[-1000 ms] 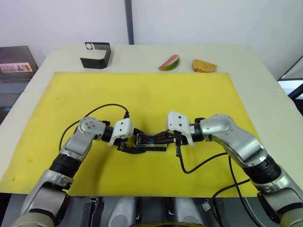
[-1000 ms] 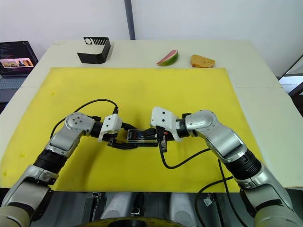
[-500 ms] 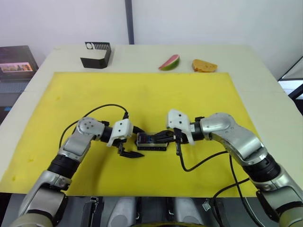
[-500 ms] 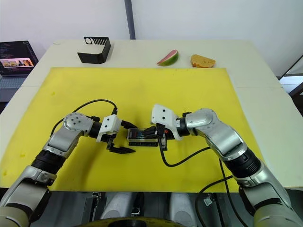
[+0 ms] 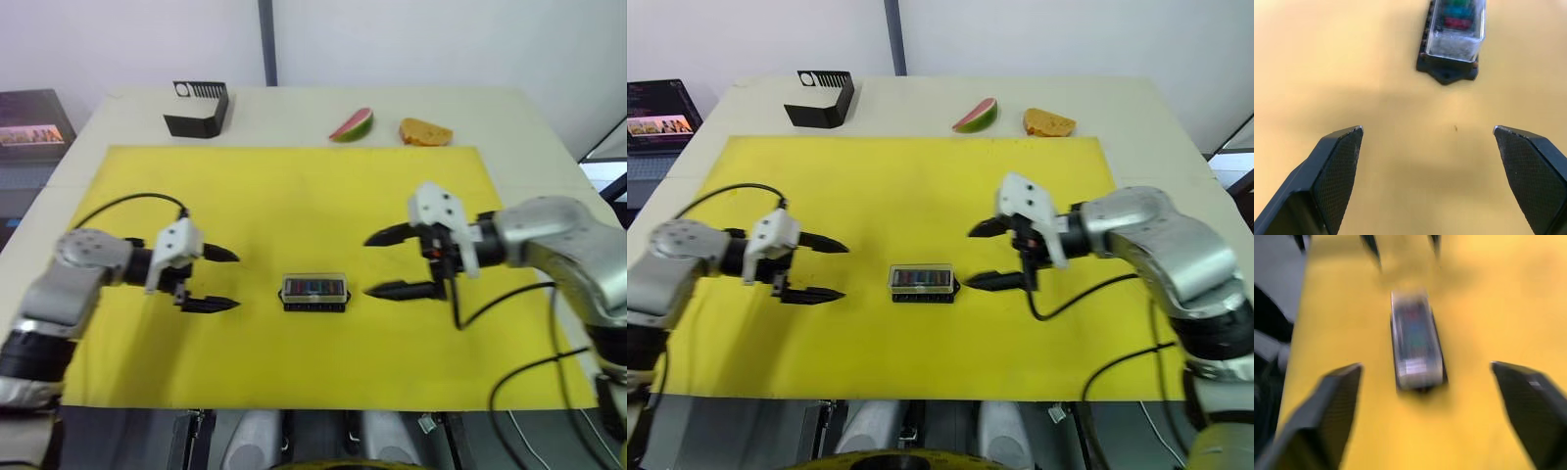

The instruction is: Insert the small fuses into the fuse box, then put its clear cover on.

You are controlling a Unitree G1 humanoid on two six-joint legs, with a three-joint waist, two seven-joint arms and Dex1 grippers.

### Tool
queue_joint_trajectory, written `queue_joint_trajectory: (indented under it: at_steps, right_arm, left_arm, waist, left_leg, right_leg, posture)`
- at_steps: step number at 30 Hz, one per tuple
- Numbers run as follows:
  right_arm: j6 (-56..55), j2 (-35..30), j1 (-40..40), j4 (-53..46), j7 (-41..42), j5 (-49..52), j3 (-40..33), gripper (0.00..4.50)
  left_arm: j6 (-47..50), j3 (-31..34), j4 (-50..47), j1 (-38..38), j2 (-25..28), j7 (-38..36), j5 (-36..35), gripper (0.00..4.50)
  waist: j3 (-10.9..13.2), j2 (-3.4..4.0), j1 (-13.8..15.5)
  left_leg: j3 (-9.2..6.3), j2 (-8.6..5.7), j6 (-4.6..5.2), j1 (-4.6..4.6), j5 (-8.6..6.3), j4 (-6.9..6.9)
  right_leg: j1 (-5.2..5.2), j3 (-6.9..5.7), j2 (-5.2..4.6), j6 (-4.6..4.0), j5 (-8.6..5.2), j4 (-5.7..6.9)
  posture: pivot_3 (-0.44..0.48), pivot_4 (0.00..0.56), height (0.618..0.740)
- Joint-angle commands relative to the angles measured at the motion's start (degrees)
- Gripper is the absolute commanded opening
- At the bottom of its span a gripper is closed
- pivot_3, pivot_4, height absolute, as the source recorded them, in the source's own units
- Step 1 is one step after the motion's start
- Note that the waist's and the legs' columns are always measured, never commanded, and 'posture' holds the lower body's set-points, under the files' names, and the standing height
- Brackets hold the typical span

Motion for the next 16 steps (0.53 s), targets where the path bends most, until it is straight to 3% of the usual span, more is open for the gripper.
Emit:
queue_joint_trajectory:
  at_steps: [1,5,9,16]
  right_arm:
    - [-5.32,-7.53,2.7,0.89,4.93,-1.7,-6.25,4.41]
    - [-12.17,-15.88,10.02,5.57,10.28,-4.83,-13.14,4.41]
    - [-15.79,-18.59,15.88,7.88,12.72,-6.16,-17.53,4.41]
    - [-16.87,-17.25,16.91,7.03,10.36,-6.25,-16.94,4.41]
  left_arm:
    - [6.72,8.84,-6.84,3.93,4.98,0.88,-5.32,4.5]
    - [11.49,21.32,-9.6,15.48,10.82,-0.9,-5.84,4.5]
    - [13.9,29.27,-12.7,24.0,10.86,-1.41,-6.57,4.5]
    - [13.38,32.09,-15.9,27.66,9.25,1.24,-6.55,4.5]
  waist:
    - [0.07,0.07,-0.03]
    - [0.16,0.16,-0.24]
    - [0.19,0.22,-0.21]
    - [0.24,0.28,0.06]
  left_leg:
    - [0.02,-0.01,0.02,0.0,-0.02,0.0]
    - [0.03,0.0,0.0,0.15,-0.01,-0.05]
    - [0.05,0.02,-0.07,0.19,0.03,-0.1]
    - [0.05,0.03,-0.09,0.18,0.03,-0.12]
  right_leg:
    - [0.0,0.0,-0.02,-0.01,-0.01,-0.01]
    - [0.1,0.0,-0.03,-0.17,-0.11,0.01]
    - [0.09,0.0,-0.03,-0.2,-0.12,0.04]
    - [0.08,0.01,-0.06,-0.22,-0.13,0.02]
  posture:
    - [0.0,0.15,0.74]
    - [0.0,0.15,0.74]
    - [0.0,0.15,0.74]
    - [0.0,0.15,0.74]
